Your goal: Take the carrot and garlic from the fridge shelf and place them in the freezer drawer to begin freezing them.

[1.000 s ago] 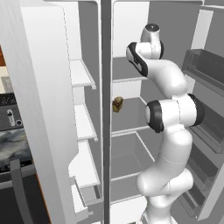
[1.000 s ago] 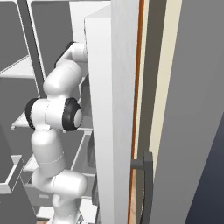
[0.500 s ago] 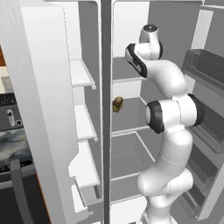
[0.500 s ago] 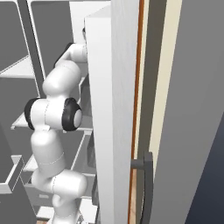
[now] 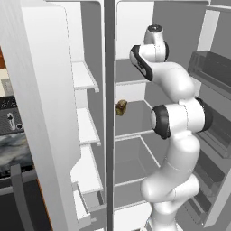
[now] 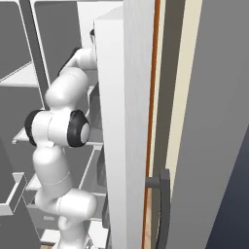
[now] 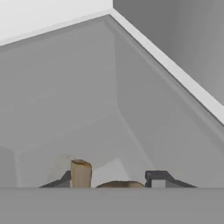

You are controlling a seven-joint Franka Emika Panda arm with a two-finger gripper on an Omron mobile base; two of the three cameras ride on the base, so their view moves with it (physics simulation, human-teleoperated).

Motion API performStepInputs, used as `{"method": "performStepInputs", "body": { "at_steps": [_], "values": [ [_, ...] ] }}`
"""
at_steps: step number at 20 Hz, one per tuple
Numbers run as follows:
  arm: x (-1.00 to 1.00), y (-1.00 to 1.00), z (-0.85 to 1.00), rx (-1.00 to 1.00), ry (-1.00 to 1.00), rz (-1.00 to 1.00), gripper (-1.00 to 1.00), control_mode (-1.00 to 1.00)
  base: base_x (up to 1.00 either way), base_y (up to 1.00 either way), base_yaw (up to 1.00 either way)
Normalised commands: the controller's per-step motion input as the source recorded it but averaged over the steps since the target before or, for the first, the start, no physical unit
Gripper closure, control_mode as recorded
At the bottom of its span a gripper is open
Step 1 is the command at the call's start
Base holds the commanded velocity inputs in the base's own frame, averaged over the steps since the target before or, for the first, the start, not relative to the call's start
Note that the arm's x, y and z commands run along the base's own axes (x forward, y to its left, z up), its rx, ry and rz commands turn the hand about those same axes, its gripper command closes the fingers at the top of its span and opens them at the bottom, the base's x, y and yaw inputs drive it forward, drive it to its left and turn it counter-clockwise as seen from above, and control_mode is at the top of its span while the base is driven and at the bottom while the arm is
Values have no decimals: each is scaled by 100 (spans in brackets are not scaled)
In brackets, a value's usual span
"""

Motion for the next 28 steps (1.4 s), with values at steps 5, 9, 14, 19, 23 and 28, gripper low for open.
{"method": "performStepInputs", "body": {
  "at_steps": [5, 9, 14, 19, 23, 28],
  "values": [
    [-80, 1, 0, 0, -10, 8, 100, -100, 0, 0, 0],
    [-100, 13, 0, 0, -12, 11, 100, -100, 0, 0, 0],
    [-100, 17, 0, 0, -4, 10, 100, -100, 0, 0, 0],
    [-100, 17, -6, 0, 0, 7, 100, -100, 0, 0, 0],
    [-73, 38, -25, 0, 6, 3, 100, -100, 0, 0, 0],
    [-33, 37, -23, 0, 12, 1, 100, -100, 0, 0, 0]
  ]
}}
